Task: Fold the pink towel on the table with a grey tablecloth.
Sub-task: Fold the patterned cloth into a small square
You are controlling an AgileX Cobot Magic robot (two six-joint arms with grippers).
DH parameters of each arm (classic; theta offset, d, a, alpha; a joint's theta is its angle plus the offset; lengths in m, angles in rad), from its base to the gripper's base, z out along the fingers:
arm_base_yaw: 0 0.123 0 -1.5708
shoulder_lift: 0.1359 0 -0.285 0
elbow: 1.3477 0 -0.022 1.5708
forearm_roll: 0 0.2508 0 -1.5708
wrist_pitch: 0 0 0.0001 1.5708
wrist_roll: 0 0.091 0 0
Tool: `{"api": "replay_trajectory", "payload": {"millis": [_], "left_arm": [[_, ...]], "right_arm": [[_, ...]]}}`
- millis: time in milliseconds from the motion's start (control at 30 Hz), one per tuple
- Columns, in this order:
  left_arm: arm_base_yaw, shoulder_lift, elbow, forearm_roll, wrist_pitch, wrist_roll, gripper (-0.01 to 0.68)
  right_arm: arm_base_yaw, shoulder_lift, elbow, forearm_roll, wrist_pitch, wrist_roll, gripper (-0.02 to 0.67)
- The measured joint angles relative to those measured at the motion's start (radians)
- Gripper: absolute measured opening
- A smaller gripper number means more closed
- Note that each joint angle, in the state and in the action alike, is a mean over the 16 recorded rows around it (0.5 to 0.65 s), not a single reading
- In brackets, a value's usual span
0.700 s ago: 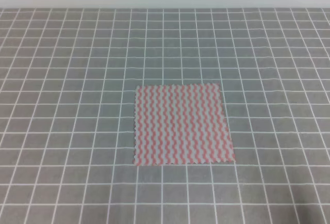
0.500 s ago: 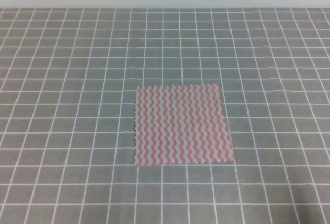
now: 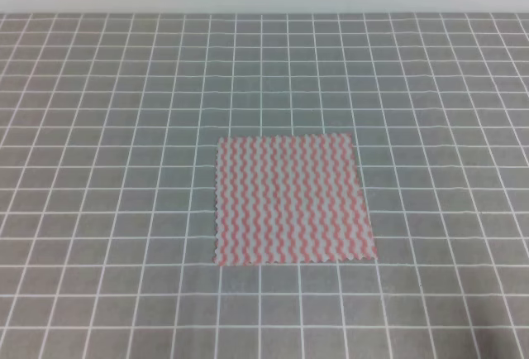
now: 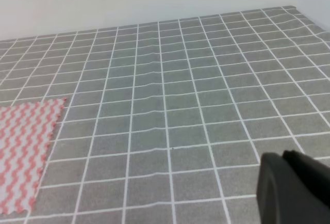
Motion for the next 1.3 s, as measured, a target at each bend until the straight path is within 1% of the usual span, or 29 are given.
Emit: {"api": "replay_trajectory", "payload": {"millis": [1100, 1300], "left_arm": [[0.000, -0.006, 0.003, 0.000, -0.003, 0.000, -0.003], [0.000, -0.009, 0.003, 0.010, -0.003, 0.000, -0.002]], "right_arm": [[0.000, 0.003, -0.007, 0.019, 0.001, 0.000, -0.018], [0.000, 0.003, -0.006, 0.070, -0.004, 0.002, -0.018]]}}
